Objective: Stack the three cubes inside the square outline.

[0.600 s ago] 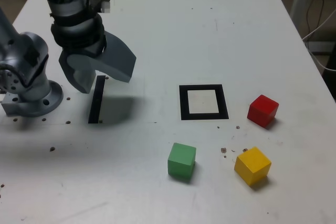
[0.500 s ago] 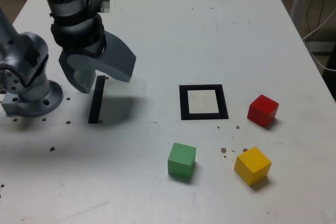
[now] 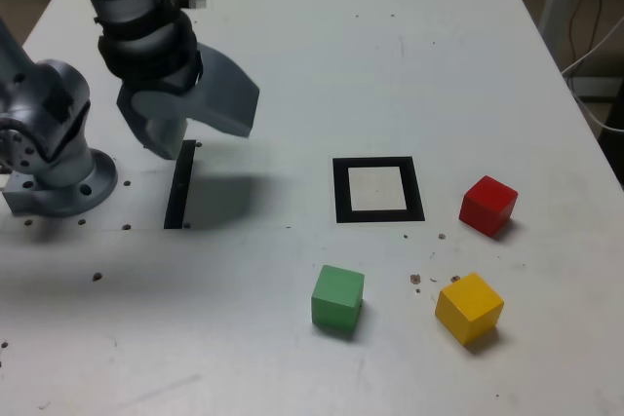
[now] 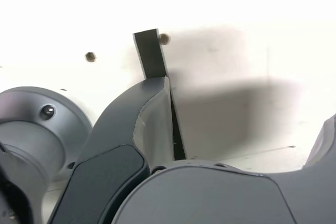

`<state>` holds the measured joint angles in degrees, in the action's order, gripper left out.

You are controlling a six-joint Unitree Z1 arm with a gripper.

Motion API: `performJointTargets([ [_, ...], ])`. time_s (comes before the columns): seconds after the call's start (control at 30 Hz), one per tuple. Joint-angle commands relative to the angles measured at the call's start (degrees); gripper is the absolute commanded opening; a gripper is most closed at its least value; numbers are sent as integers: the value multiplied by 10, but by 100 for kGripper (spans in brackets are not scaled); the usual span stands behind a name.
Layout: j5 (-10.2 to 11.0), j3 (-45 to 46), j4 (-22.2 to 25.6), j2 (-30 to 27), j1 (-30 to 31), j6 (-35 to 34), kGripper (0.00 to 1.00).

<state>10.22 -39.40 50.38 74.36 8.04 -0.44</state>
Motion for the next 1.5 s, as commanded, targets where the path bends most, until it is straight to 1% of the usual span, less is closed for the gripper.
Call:
performJointTargets([
  [0.0,1,-22,-1,-1,0,-1,100],
  [0.1,-13,-57,12,3,-1,1,100],
  [0.2,-37,-109,43,15,-1,-6,100],
  [0.33,-64,-175,91,50,-1,-17,100],
  [0.43,-77,-223,116,81,1,-19,99],
  [0.53,-81,-263,125,110,8,-22,99],
  [0.67,-79,-309,125,150,21,-25,99],
  [0.8,-68,-356,132,189,35,-25,99],
  [0.97,-51,-412,159,229,53,-25,98],
  [1.17,-46,-478,191,281,59,-15,98],
  [1.3,-42,-542,216,327,59,8,98],
  [1.47,-26,-648,275,378,59,71,98],
])
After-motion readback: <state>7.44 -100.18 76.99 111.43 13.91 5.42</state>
